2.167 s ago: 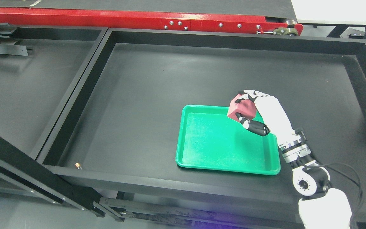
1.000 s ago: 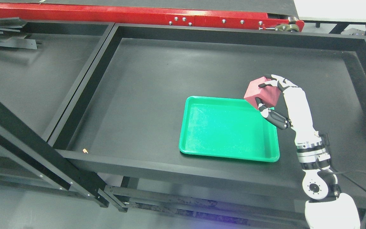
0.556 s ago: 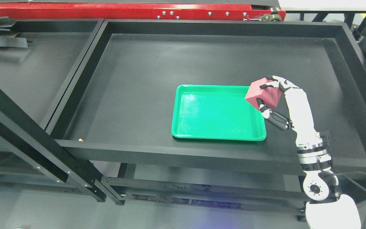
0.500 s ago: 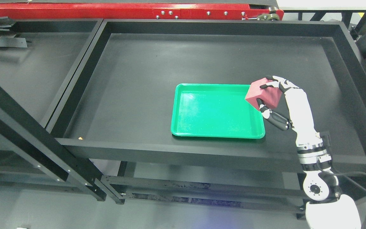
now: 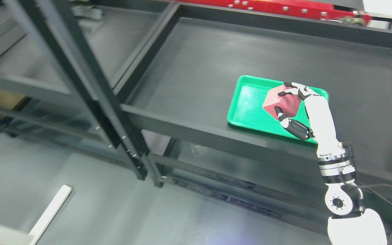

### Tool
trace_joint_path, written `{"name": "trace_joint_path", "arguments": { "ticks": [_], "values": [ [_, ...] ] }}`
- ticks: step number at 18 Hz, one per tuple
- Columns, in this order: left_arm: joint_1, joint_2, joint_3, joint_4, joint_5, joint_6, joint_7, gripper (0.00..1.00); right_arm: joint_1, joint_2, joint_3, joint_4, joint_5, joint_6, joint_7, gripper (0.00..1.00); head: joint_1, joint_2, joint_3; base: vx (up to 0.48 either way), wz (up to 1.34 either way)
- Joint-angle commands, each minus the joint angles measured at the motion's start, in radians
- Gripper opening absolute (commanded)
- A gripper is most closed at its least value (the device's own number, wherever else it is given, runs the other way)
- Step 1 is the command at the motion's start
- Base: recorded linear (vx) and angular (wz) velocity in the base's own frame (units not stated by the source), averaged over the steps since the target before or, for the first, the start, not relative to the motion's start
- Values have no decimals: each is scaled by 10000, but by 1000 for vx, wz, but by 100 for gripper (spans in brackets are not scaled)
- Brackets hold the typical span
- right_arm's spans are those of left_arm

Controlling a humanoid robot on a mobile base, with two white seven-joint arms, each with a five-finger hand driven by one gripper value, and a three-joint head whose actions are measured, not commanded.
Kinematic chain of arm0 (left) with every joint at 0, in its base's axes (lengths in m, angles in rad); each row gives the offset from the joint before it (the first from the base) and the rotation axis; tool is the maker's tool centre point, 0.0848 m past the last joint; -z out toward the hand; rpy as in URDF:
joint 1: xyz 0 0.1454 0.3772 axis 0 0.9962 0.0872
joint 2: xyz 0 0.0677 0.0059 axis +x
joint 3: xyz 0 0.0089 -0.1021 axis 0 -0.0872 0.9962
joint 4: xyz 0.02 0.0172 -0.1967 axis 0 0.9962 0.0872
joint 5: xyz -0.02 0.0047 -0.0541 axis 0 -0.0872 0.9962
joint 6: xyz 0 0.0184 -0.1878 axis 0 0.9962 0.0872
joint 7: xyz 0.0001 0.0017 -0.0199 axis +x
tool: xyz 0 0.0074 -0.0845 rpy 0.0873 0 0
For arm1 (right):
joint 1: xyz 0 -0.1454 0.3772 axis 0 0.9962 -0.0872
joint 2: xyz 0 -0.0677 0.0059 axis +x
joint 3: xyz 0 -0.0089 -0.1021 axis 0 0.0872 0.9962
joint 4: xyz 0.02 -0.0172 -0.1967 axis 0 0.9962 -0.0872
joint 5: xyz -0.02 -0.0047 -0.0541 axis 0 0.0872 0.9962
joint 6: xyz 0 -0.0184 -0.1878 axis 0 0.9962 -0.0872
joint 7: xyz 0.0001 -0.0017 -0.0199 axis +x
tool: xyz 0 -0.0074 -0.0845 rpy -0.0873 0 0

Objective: Pick pink block from left shelf to tray
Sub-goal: 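Turn away from the shelf carrying the cube toward the blue tray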

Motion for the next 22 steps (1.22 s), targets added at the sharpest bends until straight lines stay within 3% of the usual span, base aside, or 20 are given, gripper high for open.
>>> {"name": "trace_joint_path", "arguments": {
  "ticks": [1, 22],
  "values": [
    [-306, 174, 0, -175, 0, -4, 7, 100, 4, -175, -11, -2, 0, 15, 7, 5, 0, 0, 0, -189, 687],
    [-291, 174, 0, -175, 0, -4, 7, 100, 4, -175, 5, -2, -154, 15, 7, 5, 0, 9, 0, -142, 760]
  ]
}}
